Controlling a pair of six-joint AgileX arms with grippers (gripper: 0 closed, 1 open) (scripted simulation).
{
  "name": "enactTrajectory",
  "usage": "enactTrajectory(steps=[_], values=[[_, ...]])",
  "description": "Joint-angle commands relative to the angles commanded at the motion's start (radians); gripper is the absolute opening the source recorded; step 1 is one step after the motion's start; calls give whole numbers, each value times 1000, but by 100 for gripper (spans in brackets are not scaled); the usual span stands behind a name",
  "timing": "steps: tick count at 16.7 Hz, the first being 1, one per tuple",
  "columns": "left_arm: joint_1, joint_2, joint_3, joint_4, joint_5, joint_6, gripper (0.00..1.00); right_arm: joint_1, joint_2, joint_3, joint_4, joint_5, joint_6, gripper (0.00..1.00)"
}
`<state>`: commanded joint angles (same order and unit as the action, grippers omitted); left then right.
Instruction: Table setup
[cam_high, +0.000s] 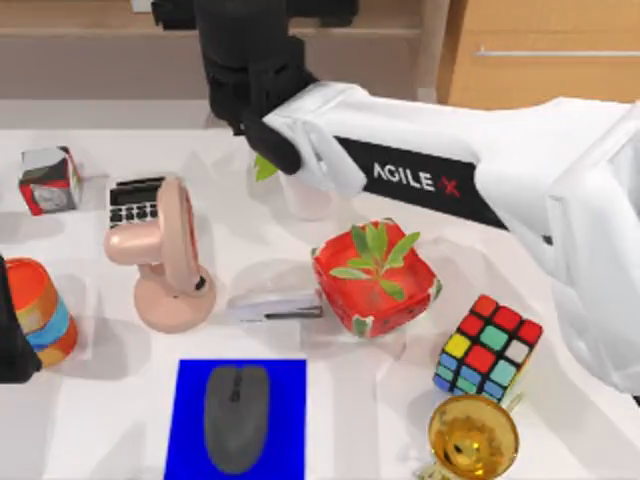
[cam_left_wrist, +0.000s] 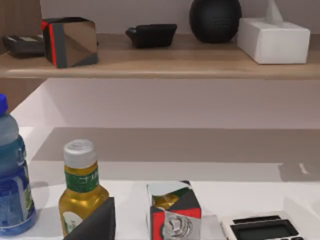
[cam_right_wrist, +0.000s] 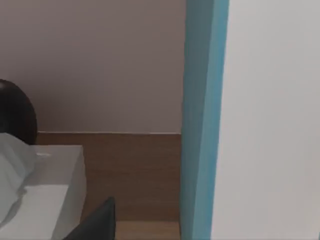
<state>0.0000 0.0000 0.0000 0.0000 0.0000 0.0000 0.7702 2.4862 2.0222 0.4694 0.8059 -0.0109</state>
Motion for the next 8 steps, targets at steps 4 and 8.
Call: enactTrajectory(steps=[4, 8], values=[[0, 0, 0, 0, 0, 0, 100, -16, 52, 97, -42, -15, 0, 100], [0, 0, 0, 0, 0, 0, 100, -20, 63, 117, -53, -20, 0, 100]])
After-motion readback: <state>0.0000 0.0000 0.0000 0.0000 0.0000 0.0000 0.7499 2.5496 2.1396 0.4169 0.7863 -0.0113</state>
